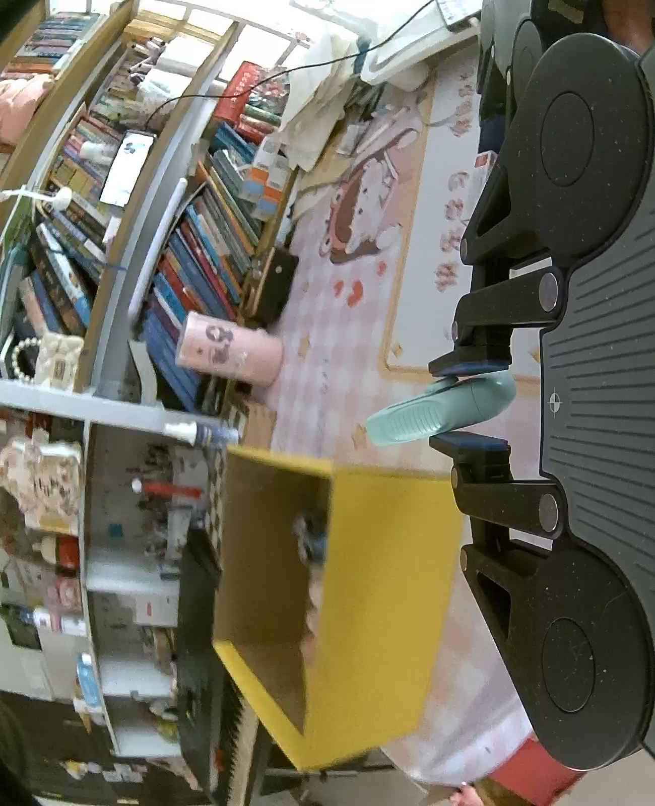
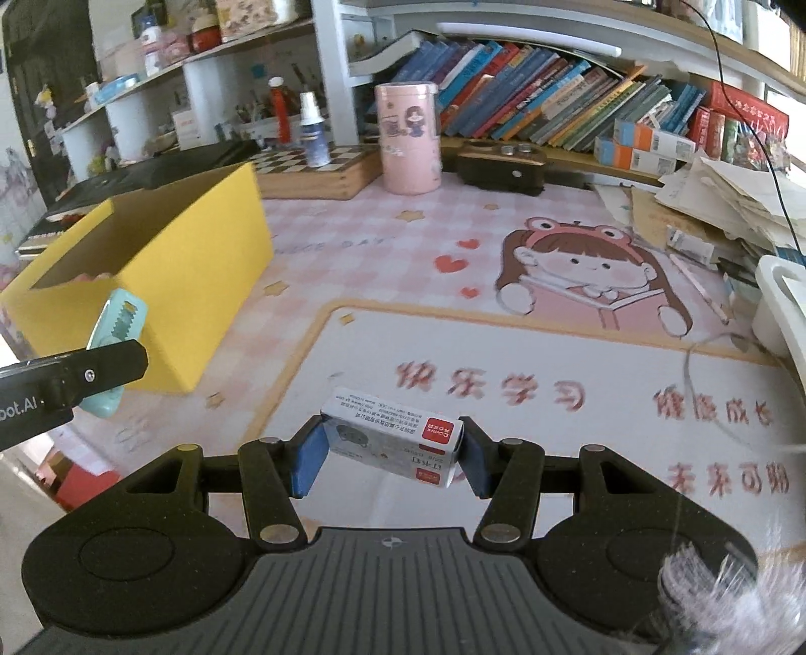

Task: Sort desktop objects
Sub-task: 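Carry the green object and white box toward the yellow box with both tools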

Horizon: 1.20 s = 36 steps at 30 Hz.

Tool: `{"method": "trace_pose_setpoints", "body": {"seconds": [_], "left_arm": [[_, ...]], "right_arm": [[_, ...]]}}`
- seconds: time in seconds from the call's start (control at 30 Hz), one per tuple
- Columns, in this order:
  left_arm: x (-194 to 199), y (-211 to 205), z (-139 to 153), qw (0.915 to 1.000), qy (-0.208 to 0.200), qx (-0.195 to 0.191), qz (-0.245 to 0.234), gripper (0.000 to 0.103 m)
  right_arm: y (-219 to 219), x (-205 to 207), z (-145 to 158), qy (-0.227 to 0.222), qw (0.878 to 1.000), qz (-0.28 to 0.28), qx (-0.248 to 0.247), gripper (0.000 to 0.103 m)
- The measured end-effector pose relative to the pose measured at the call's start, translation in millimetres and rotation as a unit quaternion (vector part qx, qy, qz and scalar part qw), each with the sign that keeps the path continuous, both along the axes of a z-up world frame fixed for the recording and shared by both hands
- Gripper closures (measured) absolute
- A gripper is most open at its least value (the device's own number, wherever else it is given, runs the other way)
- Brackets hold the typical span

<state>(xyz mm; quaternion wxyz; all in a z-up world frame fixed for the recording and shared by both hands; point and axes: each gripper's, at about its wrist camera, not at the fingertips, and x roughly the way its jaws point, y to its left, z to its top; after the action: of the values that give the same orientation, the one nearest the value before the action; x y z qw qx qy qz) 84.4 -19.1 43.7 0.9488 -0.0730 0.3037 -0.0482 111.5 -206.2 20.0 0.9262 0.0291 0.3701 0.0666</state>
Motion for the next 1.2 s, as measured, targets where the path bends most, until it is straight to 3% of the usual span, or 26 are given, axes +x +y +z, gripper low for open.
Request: {"method": "trace_pose_setpoints", "body": {"seconds": [0.63, 1.2], "left_arm": [[-84.5, 112.3, -8.0, 0.9974, 0.013, -0.005, 0.071, 0.082], [-90.1, 149.3, 7.9, 0.9942, -0.016, -0.006, 0.106, 0.082]], "right_arm": [[118.8, -71.3, 0.7, -0.001, 0.997, 0.074, 0.004, 0.051], [166.7, -71.9, 17.2, -0.024, 0.992, 0.122, 0.001, 0.051]]}}
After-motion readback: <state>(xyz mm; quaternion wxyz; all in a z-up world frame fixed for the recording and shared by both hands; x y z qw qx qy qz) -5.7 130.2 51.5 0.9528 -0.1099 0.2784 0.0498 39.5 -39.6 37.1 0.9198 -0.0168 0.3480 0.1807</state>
